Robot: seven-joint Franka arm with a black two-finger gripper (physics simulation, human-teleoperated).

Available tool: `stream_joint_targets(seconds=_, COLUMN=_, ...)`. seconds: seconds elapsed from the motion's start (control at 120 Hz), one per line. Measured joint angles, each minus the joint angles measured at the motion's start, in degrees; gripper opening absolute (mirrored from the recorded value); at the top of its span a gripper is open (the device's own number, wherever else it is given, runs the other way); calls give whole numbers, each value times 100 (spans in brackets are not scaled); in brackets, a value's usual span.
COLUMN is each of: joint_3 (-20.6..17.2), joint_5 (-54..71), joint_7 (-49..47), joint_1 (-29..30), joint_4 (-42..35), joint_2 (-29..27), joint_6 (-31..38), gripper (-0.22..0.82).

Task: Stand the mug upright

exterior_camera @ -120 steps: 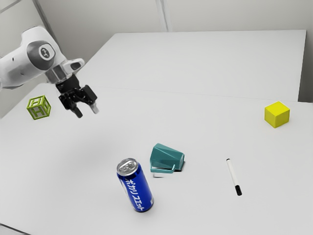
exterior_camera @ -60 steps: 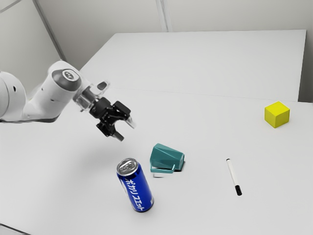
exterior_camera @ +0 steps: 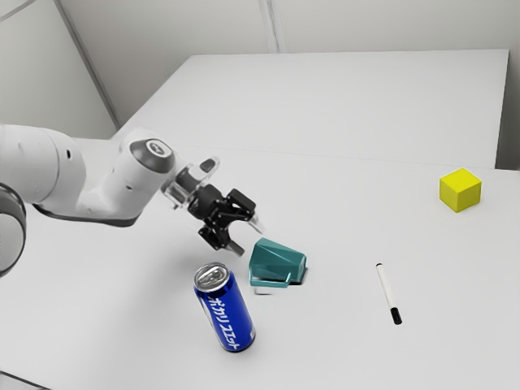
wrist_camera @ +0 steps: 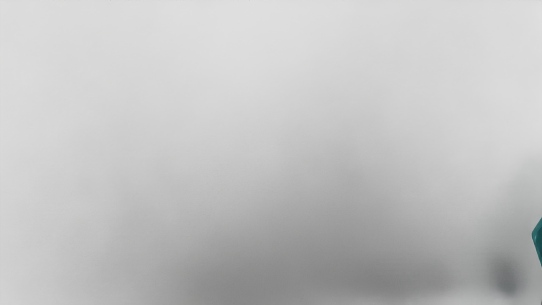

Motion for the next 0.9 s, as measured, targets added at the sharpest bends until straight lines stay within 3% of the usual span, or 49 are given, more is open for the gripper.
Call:
stream_joint_targets(seconds=0.7, joint_3=-213, joint_5=-438, joint_7=132, joint_1=-114, joint_4=16, joint_2=391, joint_6=583, gripper=55)
stream_joint_targets(seconds=0.9, joint_3=-276, joint_5=-527, joint_7=141, joint_1=-177, joint_4=21, joint_2=364, joint_6=610, gripper=39)
